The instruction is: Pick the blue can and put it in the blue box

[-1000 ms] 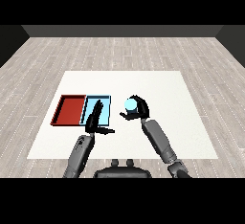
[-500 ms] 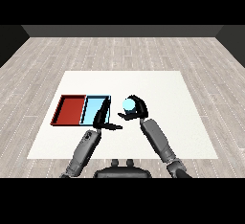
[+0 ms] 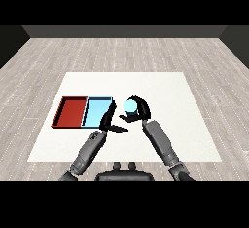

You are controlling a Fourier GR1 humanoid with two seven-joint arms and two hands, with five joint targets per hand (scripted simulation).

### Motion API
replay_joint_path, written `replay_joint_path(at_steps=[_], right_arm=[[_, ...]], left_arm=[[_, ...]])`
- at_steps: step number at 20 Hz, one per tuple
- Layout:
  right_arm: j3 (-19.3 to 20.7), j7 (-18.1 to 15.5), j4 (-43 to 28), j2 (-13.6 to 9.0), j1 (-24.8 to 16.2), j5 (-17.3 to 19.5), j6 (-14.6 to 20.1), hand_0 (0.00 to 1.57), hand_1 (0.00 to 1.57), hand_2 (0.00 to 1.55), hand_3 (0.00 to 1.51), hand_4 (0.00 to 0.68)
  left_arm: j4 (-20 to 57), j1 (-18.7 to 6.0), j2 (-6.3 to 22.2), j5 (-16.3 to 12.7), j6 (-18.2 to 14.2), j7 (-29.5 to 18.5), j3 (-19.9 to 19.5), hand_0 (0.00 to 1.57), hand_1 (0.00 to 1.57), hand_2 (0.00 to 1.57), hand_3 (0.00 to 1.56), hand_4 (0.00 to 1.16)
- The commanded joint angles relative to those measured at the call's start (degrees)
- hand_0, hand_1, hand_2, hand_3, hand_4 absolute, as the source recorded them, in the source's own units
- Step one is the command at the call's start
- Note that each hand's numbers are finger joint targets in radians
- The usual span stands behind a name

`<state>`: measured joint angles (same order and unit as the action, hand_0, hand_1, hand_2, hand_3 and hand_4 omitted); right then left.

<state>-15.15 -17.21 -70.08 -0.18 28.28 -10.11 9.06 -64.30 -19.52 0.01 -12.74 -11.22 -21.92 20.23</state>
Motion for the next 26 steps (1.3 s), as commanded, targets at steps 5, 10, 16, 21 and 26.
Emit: replay_joint_path(at_steps=[5, 10, 16, 21, 26], right_arm=[[-3.4, -1.7, 1.6, 0.2, 0.5, -1.2, 1.2, 1.40, 1.40, 1.46, 1.42, 0.681], [-5.8, 3.9, -7.5, 0.2, -3.2, 1.9, 4.1, 1.40, 1.40, 1.43, 1.40, 0.657], [-10.6, -2.1, -0.2, 0.2, 0.9, -3.2, 6.4, 1.42, 1.42, 1.43, 1.39, 0.651], [-8.6, 1.8, -1.6, 0.2, 2.5, -2.3, 4.9, 1.42, 1.42, 1.44, 1.40, 0.626], [-15.3, -2.5, 2.4, 0.2, 4.0, -5.3, 8.5, 1.32, 1.32, 1.43, 1.40, 0.617]], left_arm=[[2.7, -1.7, 0.0, -3.0, -2.8, -1.3, 3.6, 0.00, 0.00, 0.00, 0.00, 0.00], [8.0, -5.4, 0.0, -7.9, -5.5, -4.2, 6.7, 0.00, 0.00, 0.00, 0.00, 0.00], [3.6, -5.1, 0.0, -6.2, -4.0, -0.8, 5.9, 0.00, 0.00, 0.00, 0.00, 0.00], [3.6, -4.9, 0.0, -8.1, -4.6, -0.3, 8.4, 0.00, 0.00, 0.00, 0.00, 0.00], [10.5, -8.7, 0.0, -7.6, -4.6, -6.2, 7.8, 0.00, 0.00, 0.00, 0.00, 0.17]])
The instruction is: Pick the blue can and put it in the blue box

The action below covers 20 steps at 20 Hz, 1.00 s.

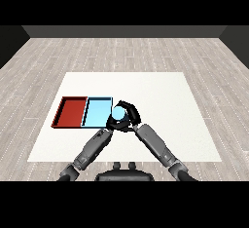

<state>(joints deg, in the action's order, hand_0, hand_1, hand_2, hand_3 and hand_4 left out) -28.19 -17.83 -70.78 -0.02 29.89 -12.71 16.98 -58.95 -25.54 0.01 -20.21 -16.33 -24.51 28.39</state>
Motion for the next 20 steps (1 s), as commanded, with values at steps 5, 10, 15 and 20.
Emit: replay_joint_path(at_steps=[5, 10, 15, 20], right_arm=[[-1.5, 1.6, -0.4, 0.0, 2.4, -1.1, -1.0, 1.45, 1.45, 1.46, 1.39, 0.595], [-10.2, -1.7, 0.1, 0.0, 1.0, -3.2, 5.5, 1.45, 1.45, 1.46, 1.40, 0.599], [-7.3, -4.9, 5.2, -0.1, 4.8, -7.2, 3.4, 1.45, 1.45, 1.45, 1.40, 0.610], [-6.5, 0.0, 1.9, -0.1, 5.1, -6.1, 3.2, 1.44, 1.44, 1.45, 1.39, 0.600]], left_arm=[[5.6, -4.1, 0.0, 9.3, -8.8, 2.4, 0.9, 0.45, 0.45, 0.56, 0.41, 0.28], [3.8, -5.3, 3.5, 18.9, -12.3, 9.5, 6.0, 0.21, 0.21, 0.30, 0.00, 0.30], [-2.6, -2.4, 0.2, 6.9, -14.7, 3.4, 1.5, 0.70, 0.70, 0.80, 0.54, 0.71], [0.7, -1.9, 0.1, 6.8, -13.2, 2.1, 0.7, 0.73, 0.73, 0.82, 0.64, 0.67]])
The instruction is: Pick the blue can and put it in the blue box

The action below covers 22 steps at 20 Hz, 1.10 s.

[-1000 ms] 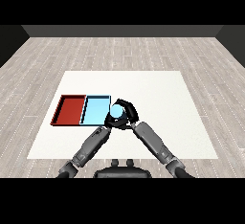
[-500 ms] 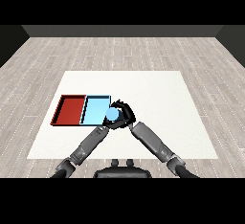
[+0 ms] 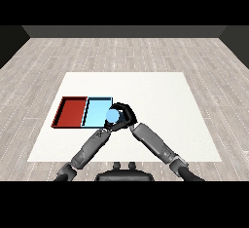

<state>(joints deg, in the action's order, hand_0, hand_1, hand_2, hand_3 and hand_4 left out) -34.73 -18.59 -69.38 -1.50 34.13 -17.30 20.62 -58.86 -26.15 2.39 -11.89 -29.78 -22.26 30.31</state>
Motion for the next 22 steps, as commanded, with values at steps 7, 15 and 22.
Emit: replay_joint_path(at_steps=[7, 15, 22], right_arm=[[0.3, 2.3, -3.6, 1.4, -2.7, 1.2, 1.0, 1.43, 1.43, 1.46, 1.40, 0.574], [3.4, 2.2, -2.1, 1.5, -3.0, -3.5, -3.1, 0.00, 0.00, 0.00, 0.00, 0.000], [7.4, 0.4, -1.3, 1.1, -4.6, -1.8, -7.3, 0.00, 0.00, 0.00, 0.00, 0.000]], left_arm=[[2.7, -2.8, -2.3, -7.2, 3.8, -0.8, -1.4, 1.41, 1.41, 1.40, 1.28, 0.60], [4.4, -1.2, -2.4, -7.9, 3.9, -1.9, -2.0, 1.57, 1.57, 1.52, 1.45, 1.10], [6.2, -1.2, -2.4, -11.7, 0.5, -5.0, 2.0, 1.57, 1.57, 1.55, 1.48, 1.14]])
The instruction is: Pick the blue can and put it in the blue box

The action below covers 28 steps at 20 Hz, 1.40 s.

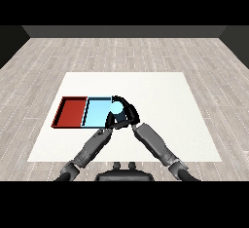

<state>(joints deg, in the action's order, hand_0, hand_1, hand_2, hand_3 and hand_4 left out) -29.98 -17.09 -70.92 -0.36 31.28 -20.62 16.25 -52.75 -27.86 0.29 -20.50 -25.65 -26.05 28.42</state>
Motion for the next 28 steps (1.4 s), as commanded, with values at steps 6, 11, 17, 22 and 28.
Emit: replay_joint_path(at_steps=[6, 11, 17, 22, 28], right_arm=[[2.5, 3.1, -6.0, -0.5, -4.4, 0.3, -2.1, 0.00, 0.00, 0.00, 0.00, 0.000], [5.2, 2.9, -6.0, 0.1, -5.0, 3.0, -4.9, 0.00, 0.00, 0.00, 0.00, 0.000], [8.8, 7.7, -21.3, -4.7, -13.4, 2.0, -5.0, 0.00, 0.00, 0.00, 0.00, 0.000], [12.5, 5.3, -29.1, -8.6, -22.4, -0.2, -7.4, 0.00, 0.00, 0.00, 0.00, 0.000], [20.1, -0.5, -30.1, -11.1, -27.9, -3.2, -11.2, 0.00, 0.00, 0.00, 0.00, 0.000]], left_arm=[[-1.0, -1.5, 0.1, 4.9, 0.4, 3.4, -3.7, 1.57, 1.57, 1.57, 1.50, 1.13], [7.9, -2.9, -0.3, 1.5, -1.5, -3.6, -0.8, 1.57, 1.57, 1.57, 1.50, 1.13], [3.6, -1.9, 0.2, 6.4, 1.1, 0.7, -6.1, 1.57, 1.57, 1.57, 1.49, 1.13], [2.5, 1.5, 2.0, 8.5, 0.2, 0.9, -6.0, 1.57, 1.57, 1.57, 1.49, 1.13], [3.8, 1.4, 7.4, 8.5, 2.2, 2.1, -10.3, 1.57, 1.57, 1.57, 1.51, 1.13]])
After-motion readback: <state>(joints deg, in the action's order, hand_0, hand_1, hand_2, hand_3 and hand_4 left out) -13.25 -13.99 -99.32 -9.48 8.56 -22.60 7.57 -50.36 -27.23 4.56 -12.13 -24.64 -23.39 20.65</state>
